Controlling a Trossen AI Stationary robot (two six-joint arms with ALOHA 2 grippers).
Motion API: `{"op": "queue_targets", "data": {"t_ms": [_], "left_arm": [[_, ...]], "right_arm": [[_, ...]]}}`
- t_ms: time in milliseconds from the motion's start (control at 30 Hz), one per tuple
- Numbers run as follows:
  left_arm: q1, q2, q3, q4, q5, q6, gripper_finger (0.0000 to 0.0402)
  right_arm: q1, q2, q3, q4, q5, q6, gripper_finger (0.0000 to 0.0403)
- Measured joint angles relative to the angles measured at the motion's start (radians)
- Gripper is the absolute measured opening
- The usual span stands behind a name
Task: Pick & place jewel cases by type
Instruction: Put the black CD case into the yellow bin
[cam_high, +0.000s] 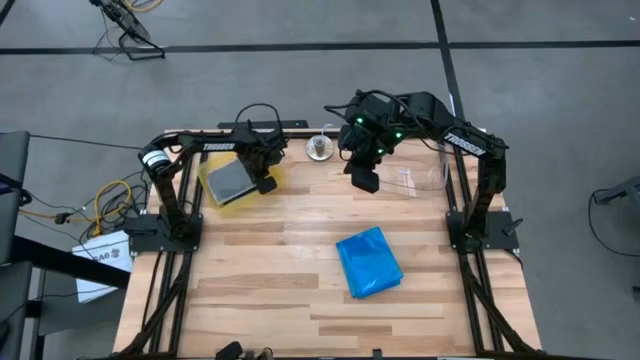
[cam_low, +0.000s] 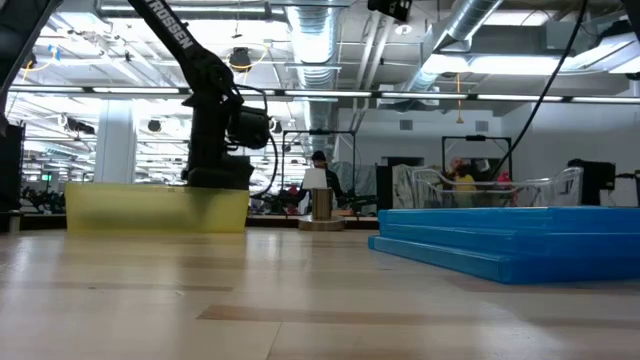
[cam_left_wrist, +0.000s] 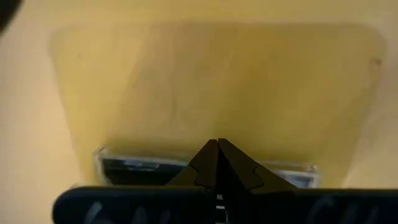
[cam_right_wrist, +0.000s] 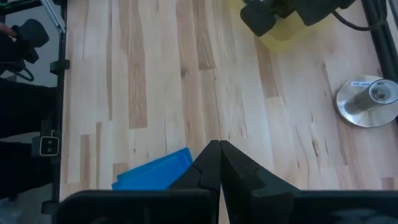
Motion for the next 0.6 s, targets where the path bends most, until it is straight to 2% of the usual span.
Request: {"op": "queue_targets", "data": {"t_ms": [600], "left_arm": [[-0.001, -0.003, 0.012, -0.148, -0.009, -0.045, 0.0]], "right_arm": [[-0.001, 0.0, 0.0, 0.023, -0.002, 0.0, 0.0]]}}
